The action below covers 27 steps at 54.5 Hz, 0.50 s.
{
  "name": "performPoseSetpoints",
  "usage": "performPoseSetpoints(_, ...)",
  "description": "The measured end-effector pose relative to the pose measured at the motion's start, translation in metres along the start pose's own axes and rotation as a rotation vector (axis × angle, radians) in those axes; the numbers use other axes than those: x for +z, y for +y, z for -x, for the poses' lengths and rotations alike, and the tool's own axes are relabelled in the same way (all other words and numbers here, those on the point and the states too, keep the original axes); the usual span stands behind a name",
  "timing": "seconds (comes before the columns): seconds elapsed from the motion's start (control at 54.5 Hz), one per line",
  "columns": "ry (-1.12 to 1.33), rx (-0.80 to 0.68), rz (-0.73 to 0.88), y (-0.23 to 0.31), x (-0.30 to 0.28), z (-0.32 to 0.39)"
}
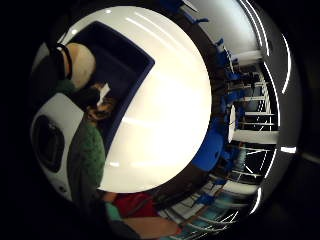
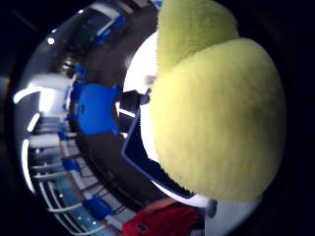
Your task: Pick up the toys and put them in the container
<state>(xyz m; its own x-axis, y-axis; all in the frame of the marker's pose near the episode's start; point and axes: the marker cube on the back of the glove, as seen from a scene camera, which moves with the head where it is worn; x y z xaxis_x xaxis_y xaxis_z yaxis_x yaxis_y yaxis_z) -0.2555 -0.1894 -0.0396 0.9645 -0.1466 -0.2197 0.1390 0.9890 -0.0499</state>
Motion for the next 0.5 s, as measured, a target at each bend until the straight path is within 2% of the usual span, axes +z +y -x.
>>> performPoseSetpoints(0.055,-0.005,-0.056,-0.003,0.001,-0.002,0.009)
performPoseSetpoints(0.128,-0.064,-0.227,-0.01,0.006,-0.006,0.016)
performPoseSetpoints(0.202,-0.058,-0.151,0.009,0.002,-0.001,0.017)
performPoseSetpoints(0.293,-0.053,-0.173,0.08,0.003,0.009,0.013)
performPoseSetpoints(0.385,-0.057,-0.084,0.126,0.002,0.015,0.014)
performPoseSetpoints(0.495,-0.081,-0.131,0.089,0.008,0.017,0.01)
